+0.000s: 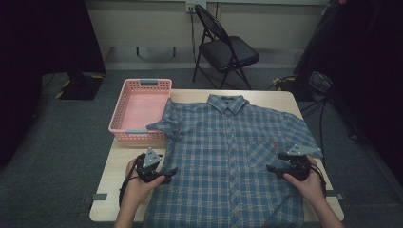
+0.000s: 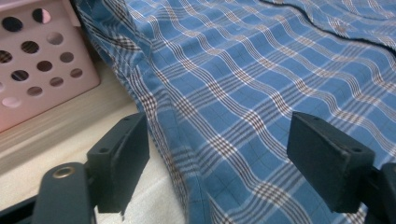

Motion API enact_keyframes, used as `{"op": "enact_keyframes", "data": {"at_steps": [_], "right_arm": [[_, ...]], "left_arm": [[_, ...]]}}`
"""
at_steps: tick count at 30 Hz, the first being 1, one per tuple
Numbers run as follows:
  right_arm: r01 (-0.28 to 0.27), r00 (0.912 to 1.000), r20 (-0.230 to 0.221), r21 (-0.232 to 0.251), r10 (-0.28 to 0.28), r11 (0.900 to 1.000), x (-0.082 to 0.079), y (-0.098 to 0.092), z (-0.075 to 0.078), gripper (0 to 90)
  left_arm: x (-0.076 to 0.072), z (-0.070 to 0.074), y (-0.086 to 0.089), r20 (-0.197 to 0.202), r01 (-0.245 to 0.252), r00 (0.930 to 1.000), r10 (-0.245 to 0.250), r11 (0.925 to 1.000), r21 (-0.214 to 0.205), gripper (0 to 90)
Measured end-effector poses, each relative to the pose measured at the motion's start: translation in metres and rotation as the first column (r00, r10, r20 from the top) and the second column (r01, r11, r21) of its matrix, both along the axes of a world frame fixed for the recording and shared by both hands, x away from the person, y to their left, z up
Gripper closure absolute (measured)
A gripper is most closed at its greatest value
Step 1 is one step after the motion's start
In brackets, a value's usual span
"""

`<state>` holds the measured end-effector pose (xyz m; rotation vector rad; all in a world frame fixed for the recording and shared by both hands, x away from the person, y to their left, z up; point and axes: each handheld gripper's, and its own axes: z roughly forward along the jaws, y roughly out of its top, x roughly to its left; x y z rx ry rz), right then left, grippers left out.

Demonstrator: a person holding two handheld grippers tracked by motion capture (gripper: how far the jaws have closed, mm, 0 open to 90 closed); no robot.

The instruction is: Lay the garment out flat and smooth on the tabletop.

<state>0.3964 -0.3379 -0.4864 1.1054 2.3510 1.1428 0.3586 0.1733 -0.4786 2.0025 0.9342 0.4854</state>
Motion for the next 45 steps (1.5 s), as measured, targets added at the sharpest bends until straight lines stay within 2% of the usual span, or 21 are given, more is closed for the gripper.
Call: {"op": "enact_keyframes", "data": {"at_steps": [1, 4, 5, 7, 10, 13, 17, 28, 37, 45], "right_arm": [[-0.006, 0.9999, -0.011, 0.000, 0.006, 1.0000, 0.000, 0.000, -0.003, 18.8], [-0.038, 0.9989, -0.030, -0.064, 0.036, 0.9972, 0.001, -0.001, -0.009, 10.5], [-0.058, 0.9981, -0.023, -0.069, 0.057, 0.9959, 0.001, -0.002, -0.011, 9.7], [-0.055, 0.9984, -0.015, -0.071, 0.054, 0.9959, 0.000, -0.002, -0.012, 10.0], [-0.062, 0.9981, -0.012, -0.081, 0.061, 0.9948, 0.000, -0.002, -0.012, 9.4], [-0.062, 0.9980, -0.013, -0.080, 0.061, 0.9949, 0.000, -0.002, -0.012, 9.3], [-0.062, 0.9980, -0.013, -0.081, 0.061, 0.9948, 0.000, -0.002, -0.012, 9.3], [-0.061, 0.9981, -0.013, -0.081, 0.060, 0.9948, 0.000, -0.002, -0.012, 9.2], [-0.061, 0.9981, -0.013, -0.081, 0.060, 0.9948, 0.000, -0.001, -0.012, 9.2], [-0.061, 0.9981, -0.012, -0.082, 0.060, 0.9948, 0.000, -0.001, -0.012, 9.1]], "left_arm": [[0.000, -0.001, 0.001, -0.014, -0.005, 0.9999, 0.005, 1.0000, -0.006, 18.2], [0.001, -0.001, 0.004, -0.017, -0.011, 0.9998, 0.011, 0.9999, 0.007, 18.5], [0.001, -0.001, 0.005, -0.017, -0.013, 0.9998, 0.013, 0.9999, 0.009, 18.8], [0.001, -0.001, 0.008, -0.021, -0.011, 0.9997, 0.011, 0.9999, 0.007, 18.8], [0.000, -0.002, 0.011, -0.023, -0.009, 0.9997, 0.009, 0.9996, 0.027, 18.9], [-0.001, -0.004, 0.013, -0.027, -0.002, 0.9996, 0.003, 0.9988, 0.048, 19.0], [0.000, -0.006, 0.017, -0.035, -0.013, 0.9993, 0.014, 0.9992, 0.038, 19.0], [0.000, -0.008, 0.031, -0.027, -0.031, 0.9991, 0.033, 0.9982, 0.052, 19.0], [0.001, -0.015, 0.041, -0.044, -0.062, 0.9970, 0.064, 0.9966, 0.054, 19.0], [0.002, -0.019, 0.044, -0.051, -0.068, 0.9962, 0.071, 0.9959, 0.060, 19.0]]}}
